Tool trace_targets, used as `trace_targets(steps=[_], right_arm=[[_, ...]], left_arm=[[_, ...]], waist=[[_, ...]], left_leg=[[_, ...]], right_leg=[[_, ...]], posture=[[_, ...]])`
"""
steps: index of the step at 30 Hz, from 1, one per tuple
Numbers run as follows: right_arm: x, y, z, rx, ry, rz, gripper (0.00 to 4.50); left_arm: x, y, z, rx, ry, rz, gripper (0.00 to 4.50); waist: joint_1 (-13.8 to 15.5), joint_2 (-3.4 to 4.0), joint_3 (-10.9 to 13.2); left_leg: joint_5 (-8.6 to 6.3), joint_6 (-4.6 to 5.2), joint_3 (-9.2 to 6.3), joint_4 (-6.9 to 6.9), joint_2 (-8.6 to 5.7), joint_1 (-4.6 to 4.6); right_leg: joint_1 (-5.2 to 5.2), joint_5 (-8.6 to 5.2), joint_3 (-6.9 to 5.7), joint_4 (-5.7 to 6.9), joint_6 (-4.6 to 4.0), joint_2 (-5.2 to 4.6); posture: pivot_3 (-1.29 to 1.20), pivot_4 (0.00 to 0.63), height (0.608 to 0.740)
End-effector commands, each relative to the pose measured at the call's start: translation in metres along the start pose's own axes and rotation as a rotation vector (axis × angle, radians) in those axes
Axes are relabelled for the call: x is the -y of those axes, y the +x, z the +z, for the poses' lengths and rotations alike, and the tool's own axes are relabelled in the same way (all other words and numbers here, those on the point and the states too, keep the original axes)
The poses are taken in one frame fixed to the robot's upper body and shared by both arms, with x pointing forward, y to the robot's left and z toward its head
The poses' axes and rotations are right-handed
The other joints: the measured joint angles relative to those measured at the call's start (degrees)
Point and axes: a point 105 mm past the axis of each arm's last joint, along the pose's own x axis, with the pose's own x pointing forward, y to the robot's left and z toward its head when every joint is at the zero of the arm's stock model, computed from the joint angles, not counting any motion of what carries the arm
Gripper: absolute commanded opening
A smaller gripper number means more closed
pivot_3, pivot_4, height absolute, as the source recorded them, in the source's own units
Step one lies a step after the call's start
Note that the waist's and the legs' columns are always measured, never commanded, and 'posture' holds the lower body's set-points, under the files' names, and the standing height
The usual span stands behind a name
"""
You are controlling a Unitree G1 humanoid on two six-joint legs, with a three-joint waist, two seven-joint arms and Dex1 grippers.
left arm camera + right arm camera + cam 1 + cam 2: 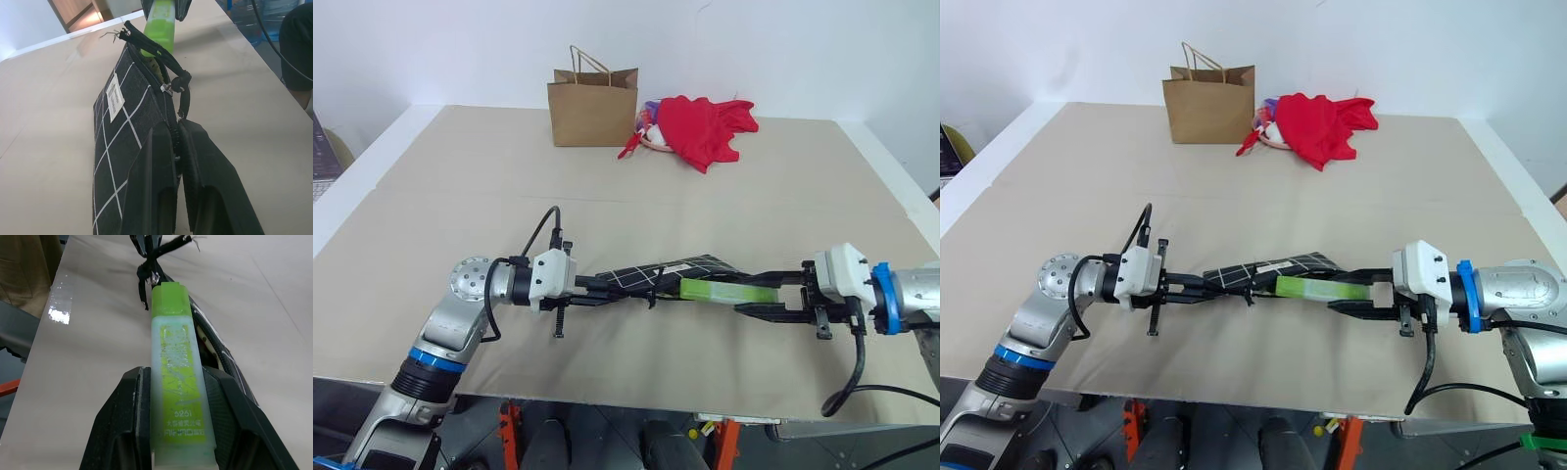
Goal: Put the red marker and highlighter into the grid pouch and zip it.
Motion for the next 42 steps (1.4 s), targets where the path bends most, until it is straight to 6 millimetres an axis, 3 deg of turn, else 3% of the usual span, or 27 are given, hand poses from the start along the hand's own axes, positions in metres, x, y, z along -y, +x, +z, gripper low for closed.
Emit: trace_targets(steps=[1, 9, 21, 22, 26, 28, 34, 42], right_arm=[[0.006, 0.000, 0.003, -0.008, -0.017, -0.019, 1.16], [0.013, 0.005, -0.004, -0.042, -0.014, -0.021, 1.16], [0.020, 0.030, 0.006, -0.002, 0.041, 0.032, 1.16], [0.021, 0.031, 0.008, 0.007, 0.031, 0.035, 2.21], [0.020, 0.033, 0.016, 0.046, -0.007, 0.045, 4.05], [0.016, 0.032, 0.023, 0.081, -0.054, 0.060, 4.45], [-0.007, 0.027, 0.045, 0.227, -0.178, 0.129, 4.45], [-0.009, 0.060, 0.054, 0.340, -0.188, 0.079, 4.45]], left_arm=[[-0.001, 0.000, 0.010, 0.025, 0.043, 0.017, 0.00], [0.000, 0.003, 0.012, 0.036, 0.049, 0.020, 0.00], [0.001, 0.006, 0.012, 0.045, 0.046, 0.032, 0.00], [0.000, 0.006, 0.012, 0.045, 0.046, 0.034, 0.00], [0.000, 0.006, 0.012, 0.044, 0.045, 0.042, 0.00], [-0.002, 0.005, 0.011, 0.041, 0.044, 0.051, 0.00], [-0.009, 0.000, 0.009, 0.030, 0.048, 0.069, 0.00], [-0.012, 0.002, 0.011, 0.035, 0.059, 0.070, 0.00]], waist=[[0.0, 0.00, 0.0], [0.0, 0.00, 0.0], [-0.1, 0.01, 0.0], [-0.1, 0.01, 0.0], [-0.1, 0.01, 0.0], [-0.1, 0.01, 0.0], [0.0, 0.01, 0.0], [-0.2, 0.00, 0.0]], left_leg=[[0.00, 0.00, 0.00, 0.00, 0.00, 0.00], [0.00, 0.00, 0.00, 0.01, 0.00, 0.00], [0.00, 0.00, 0.00, 0.00, 0.00, 0.00], [0.00, 0.00, 0.00, 0.00, 0.00, 0.00], [0.00, 0.00, 0.00, 0.00, 0.01, 0.01], [0.00, 0.00, 0.00, 0.00, 0.00, 0.00], [0.00, 0.00, -0.01, -0.02, 0.00, 0.00], [0.04, -0.06, -0.02, 0.04, 0.01, 0.04]], right_leg=[[0.00, 0.00, 0.00, 0.00, 0.00, 0.00], [0.00, 0.00, 0.00, 0.00, 0.00, 0.00], [0.00, 0.01, 0.00, 0.00, 0.00, 0.00], [0.00, 0.01, 0.00, 0.01, 0.00, 0.00], [0.00, 0.01, 0.00, 0.01, 0.00, 0.01], [0.00, 0.01, 0.00, 0.01, 0.01, 0.00], [0.01, 0.00, -0.01, 0.01, 0.02, 0.01], [0.04, 0.08, -0.01, 0.03, 0.02, 0.02]], posture=[[0.00, 0.150, 0.740], [0.00, 0.150, 0.740], [0.00, 0.150, 0.740], [0.00, 0.150, 0.740], [0.00, 0.150, 0.740], [0.00, 0.150, 0.740], [0.00, 0.150, 0.740], [0.00, 0.150, 0.740]])
